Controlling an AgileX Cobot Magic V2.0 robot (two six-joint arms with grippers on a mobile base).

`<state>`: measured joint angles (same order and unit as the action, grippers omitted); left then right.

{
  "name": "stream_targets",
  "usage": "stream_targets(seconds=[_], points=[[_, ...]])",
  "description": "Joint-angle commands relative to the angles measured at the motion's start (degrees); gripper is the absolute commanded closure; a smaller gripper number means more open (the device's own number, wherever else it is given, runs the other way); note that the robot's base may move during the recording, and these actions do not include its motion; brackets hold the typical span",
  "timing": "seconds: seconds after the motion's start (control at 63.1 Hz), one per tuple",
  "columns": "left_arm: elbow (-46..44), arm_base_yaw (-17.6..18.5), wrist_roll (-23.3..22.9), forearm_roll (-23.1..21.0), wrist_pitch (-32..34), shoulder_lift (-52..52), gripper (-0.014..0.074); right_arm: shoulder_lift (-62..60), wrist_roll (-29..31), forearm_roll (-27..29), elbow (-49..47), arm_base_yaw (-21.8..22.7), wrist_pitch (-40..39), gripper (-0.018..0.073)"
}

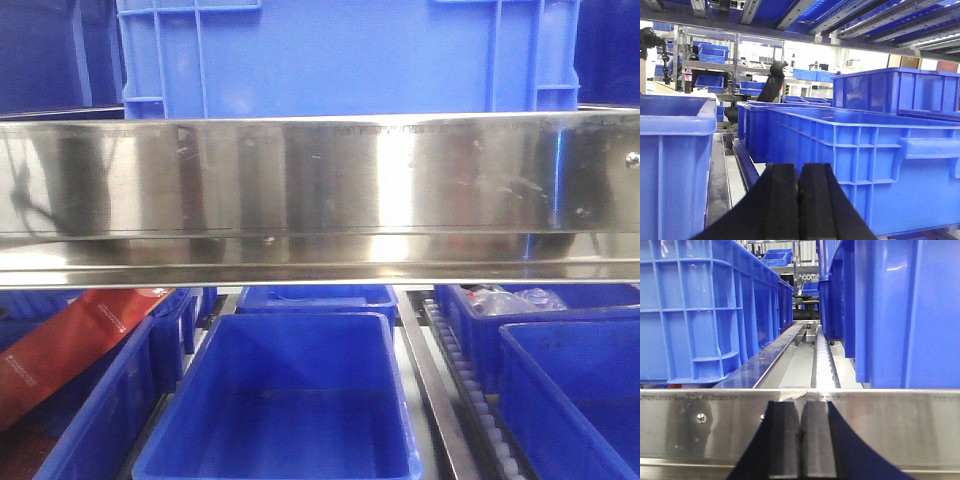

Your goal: Place cylindrical capacitor in blue bin on shelf

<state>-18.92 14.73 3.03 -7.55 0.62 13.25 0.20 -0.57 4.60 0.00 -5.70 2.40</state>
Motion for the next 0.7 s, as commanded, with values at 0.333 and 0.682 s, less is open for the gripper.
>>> stream_targets(seconds=[0.333, 0.682], points=[[-0.1, -0.3, -0.3, -0.2, 0.8, -0.3, 0.0708, -0.2, 0.2, -0.3, 0.0, 0.0, -0.4, 0.0727], [-0.1, -0.3, -0.3, -0.2, 0.8, -0.3, 0.0708, -0.2, 0.2, -0.3, 0.0, 0.0, -0.4, 0.0727]])
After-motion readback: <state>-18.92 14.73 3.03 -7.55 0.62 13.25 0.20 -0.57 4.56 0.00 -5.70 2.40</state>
